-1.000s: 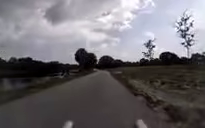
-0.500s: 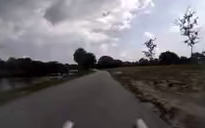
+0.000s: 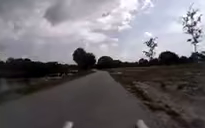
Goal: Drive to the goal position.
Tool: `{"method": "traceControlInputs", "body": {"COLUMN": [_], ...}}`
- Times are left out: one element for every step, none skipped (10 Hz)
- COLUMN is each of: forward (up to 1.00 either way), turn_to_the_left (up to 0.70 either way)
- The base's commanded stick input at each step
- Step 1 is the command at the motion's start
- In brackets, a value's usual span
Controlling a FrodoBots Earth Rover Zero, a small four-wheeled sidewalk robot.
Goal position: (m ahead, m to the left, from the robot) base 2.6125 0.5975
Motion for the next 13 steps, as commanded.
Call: {"method": "traceControlInputs", "body": {"forward": [0.85,0.85,0.85,0.85,0.85,0.85,0.84,0.85,0.85,0.84,0.83,0.83,0.83], "turn_to_the_left": [0.0,0.0,0.0,0.0,0.0,0.0,0.0,0.0,0.0,0.0,0.0,0.0,0.0]}}
